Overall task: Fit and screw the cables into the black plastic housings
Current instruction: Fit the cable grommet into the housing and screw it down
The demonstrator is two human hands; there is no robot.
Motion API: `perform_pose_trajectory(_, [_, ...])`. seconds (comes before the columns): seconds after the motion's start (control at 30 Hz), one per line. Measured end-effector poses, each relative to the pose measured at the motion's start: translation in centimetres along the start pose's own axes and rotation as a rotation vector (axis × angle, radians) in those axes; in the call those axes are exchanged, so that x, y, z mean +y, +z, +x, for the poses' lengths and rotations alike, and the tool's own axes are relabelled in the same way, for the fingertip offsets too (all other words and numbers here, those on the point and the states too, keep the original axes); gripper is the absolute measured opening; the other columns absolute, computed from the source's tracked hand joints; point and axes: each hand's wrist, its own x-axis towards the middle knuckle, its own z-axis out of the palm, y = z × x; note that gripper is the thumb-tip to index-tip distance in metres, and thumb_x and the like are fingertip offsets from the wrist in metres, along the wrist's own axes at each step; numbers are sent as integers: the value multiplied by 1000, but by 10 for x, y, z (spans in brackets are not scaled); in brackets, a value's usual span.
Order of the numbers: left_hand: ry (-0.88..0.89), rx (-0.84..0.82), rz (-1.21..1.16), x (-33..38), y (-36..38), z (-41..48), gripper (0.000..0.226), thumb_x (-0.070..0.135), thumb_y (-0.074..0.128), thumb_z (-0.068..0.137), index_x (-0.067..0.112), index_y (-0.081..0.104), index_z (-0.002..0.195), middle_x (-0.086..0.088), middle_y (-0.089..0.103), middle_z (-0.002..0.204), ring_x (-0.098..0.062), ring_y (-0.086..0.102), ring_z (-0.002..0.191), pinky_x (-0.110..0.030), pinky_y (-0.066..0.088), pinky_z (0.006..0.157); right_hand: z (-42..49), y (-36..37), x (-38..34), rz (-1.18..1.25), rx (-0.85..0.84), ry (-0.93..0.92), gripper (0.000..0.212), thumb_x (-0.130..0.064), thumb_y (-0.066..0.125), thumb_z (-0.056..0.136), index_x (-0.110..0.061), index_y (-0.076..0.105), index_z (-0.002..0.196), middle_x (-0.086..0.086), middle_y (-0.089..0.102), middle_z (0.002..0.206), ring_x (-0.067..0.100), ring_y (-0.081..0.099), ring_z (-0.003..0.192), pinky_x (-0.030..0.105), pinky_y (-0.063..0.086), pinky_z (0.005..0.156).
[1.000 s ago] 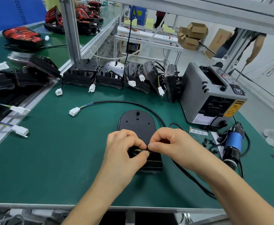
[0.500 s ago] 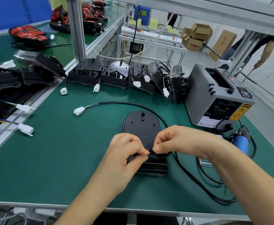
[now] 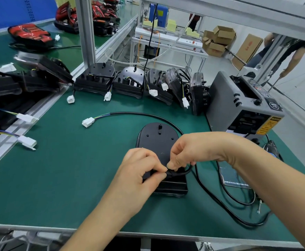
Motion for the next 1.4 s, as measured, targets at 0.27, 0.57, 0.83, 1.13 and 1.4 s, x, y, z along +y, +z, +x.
perform_pose_trajectory(0.27, [59, 152, 236, 10, 18, -1, 21, 42, 73, 67, 29, 60, 78, 7, 45, 77, -10, 44, 74, -15, 34, 66, 0, 4, 4, 71, 35, 7, 18, -30, 67, 85, -23, 61, 70, -10, 57, 70, 6, 50, 69, 18, 44, 62])
perform_pose_trajectory(0.57, [197, 209, 241, 3, 24, -6, 8, 20, 72, 76, 16, 70, 82, 0, 53, 83, -8, 55, 85, -44, 52, 83, -6, 16, 6, 219, 131, -74, 11, -21, 69, 84, -24, 61, 77, -5, 57, 73, 7, 46, 65, 19, 38, 59])
perform_pose_trajectory(0.83, [151, 165, 225, 3, 22, -7, 8, 24, 67, 77, 16, 70, 78, 3, 50, 83, -10, 60, 86, -24, 43, 64, -11, 38, 13, 254, 375, -123, 15, -21, 68, 85, -28, 61, 73, -10, 60, 76, 5, 51, 72, 22, 41, 72])
perform_pose_trajectory(1.13, [159, 151, 226, 1, 21, -7, 9, 27, 64, 80, 18, 68, 79, 7, 47, 84, -5, 59, 90, -24, 47, 65, -25, 46, 28, 290, 656, -60, 11, -29, 63, 85, -34, 63, 75, -17, 65, 78, -2, 58, 74, 22, 46, 74])
perform_pose_trajectory(1.4, [134, 102, 217, 4, 19, -8, 12, 29, 61, 82, 19, 66, 78, 10, 48, 86, 2, 57, 95, -3, 36, 82, -89, -6, 141, -86, 863, 859, 39, -46, 59, 85, -14, 51, 65, 5, 60, 56, 21, 56, 57, 26, 37, 52])
